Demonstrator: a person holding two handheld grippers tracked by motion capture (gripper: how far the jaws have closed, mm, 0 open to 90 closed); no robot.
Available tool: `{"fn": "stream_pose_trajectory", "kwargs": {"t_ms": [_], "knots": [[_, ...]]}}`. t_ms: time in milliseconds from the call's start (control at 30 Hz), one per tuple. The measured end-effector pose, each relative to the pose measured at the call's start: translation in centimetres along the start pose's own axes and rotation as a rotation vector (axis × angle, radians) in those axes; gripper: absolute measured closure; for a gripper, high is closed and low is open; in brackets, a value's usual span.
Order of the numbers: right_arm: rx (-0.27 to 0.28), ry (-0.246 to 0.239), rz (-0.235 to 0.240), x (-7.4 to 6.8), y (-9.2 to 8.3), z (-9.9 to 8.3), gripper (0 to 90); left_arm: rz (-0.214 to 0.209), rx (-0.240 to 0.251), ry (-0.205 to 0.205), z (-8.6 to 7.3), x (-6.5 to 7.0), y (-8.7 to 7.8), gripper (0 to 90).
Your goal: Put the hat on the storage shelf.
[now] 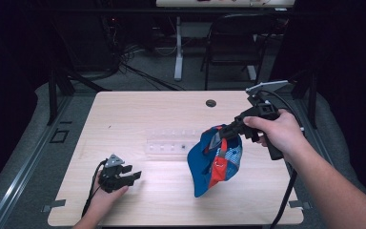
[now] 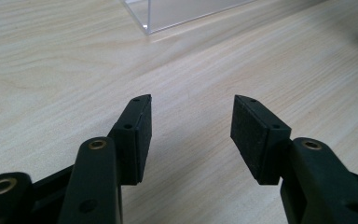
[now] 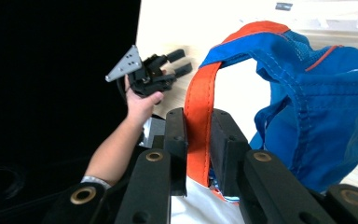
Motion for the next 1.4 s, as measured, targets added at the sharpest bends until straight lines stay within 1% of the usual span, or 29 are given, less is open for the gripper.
{"fn": "stream_pose_trajectory", "kwargs": {"t_ms": [67,133,167,233,333,400,567,633,667,733,767,800,867,900,933,1033,1100,1167,1200,1233,1267,1300,1333,1400], "knots": [[-0.001,-0.005,0.007,0.0,-0.1,0.1,78.2,-0.005,0.001,0.0,0.0,0.1,0.0,48.0],[0.008,0.002,0.017,-0.2,-0.1,0.3,78.2,-0.01,0.002,0.009,0.1,0.2,0.0,46.9],[0.011,-0.005,0.034,-0.4,-0.1,0.5,78.2,-0.011,0.007,0.005,0.1,0.2,0.0,46.2],[0.018,-0.008,0.041,-0.4,-0.1,0.7,78.2,-0.014,0.005,0.016,0.1,0.3,0.0,45.8],[0.02,-0.007,0.048,-0.6,-0.2,1.0,78.2,-0.013,0.009,0.012,0.1,0.4,0.0,45.0],[0.025,-0.009,0.052,-0.8,-0.3,1.2,78.2,-0.013,0.008,0.017,0.1,0.3,0.0,44.9],[0.049,-0.012,0.072,-1.3,-0.6,2.0,78.2,-0.013,0.004,0.018,0.1,0.3,0.1,44.9],[0.052,-0.005,0.078,-1.5,-0.7,2.3,78.2,-0.013,0.005,0.015,0.1,0.3,0.1,44.9],[0.07,0.001,0.094,-1.7,-0.7,2.7,78.2,-0.013,0.003,0.015,0.1,0.3,0.1,44.9],[0.064,-0.008,0.099,-1.8,-0.7,3.0,78.2,-0.013,0.006,0.015,0.1,0.3,0.1,44.9],[0.075,0.001,0.108,-1.9,-0.7,3.2,78.2,-0.013,0.006,0.015,0.1,0.3,0.1,44.9],[0.075,0.001,0.108,-1.9,-0.7,3.2,78.2,-0.013,0.004,0.02,0.1,0.3,0.1,44.9],[0.081,0.001,0.128,-2.1,-0.7,3.7,78.2,-0.016,-0.005,0.023,0.1,0.4,0.0,44.8],[0.081,0.001,0.128,-2.1,-0.7,3.7,78.2,-0.016,-0.005,0.023,0.1,0.4,0.0,44.7],[0.092,0.008,0.141,-2.3,-0.8,4.0,78.2,-0.016,0.007,0.023,0.1,0.4,0.1,44.7],[0.102,0.008,0.147,-2.4,-0.9,4.4,78.2,-0.015,0.008,0.02,0.1,0.4,0.1,44.4],[0.118,0.011,0.158,-2.7,-1.2,5.0,78.2,-0.016,0.01,0.018,0.1,0.4,0.1,44.1],[0.127,0.021,0.161,-2.8,-1.3,5.3,78.2,-0.015,0.012,0.018,0.2,0.4,0.1,44.1],[0.138,0.015,0.165,-2.8,-1.4,5.7,78.2,-0.014,0.012,0.024,0.2,0.4,0.0,44.1],[0.138,0.015,0.165,-2.8,-1.4,5.7,78.2,-0.014,0.012,0.024,0.2,0.4,0.0,44.0],[0.15,0.026,0.174,-2.9,-1.4,5.9,78.2,-0.015,0.013,0.022,0.2,0.4,0.1,44.0],[0.148,0.021,0.174,-2.9,-1.4,6.1,78.2,-0.014,0.013,0.021,0.2,0.4,0.1,43.9],[0.166,0.036,0.175,-3.0,-1.2,6.6,78.2,-0.015,0.013,0.022,0.2,0.4,0.1,43.9],[0.165,0.03,0.176,-3.1,-1.2,6.9,78.2,-0.016,0.013,0.023,0.2,0.5,0.1,43.8]]}}
Point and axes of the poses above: each handheld gripper's, and its own axes: y roughly forward along the jaws, z roughly out of its top, x roughly to its right, the point moved 8 cm from there along y, roughly forward along the jaws, and after that the axes turned 8 degrees about -z, right-handed, at the moved point
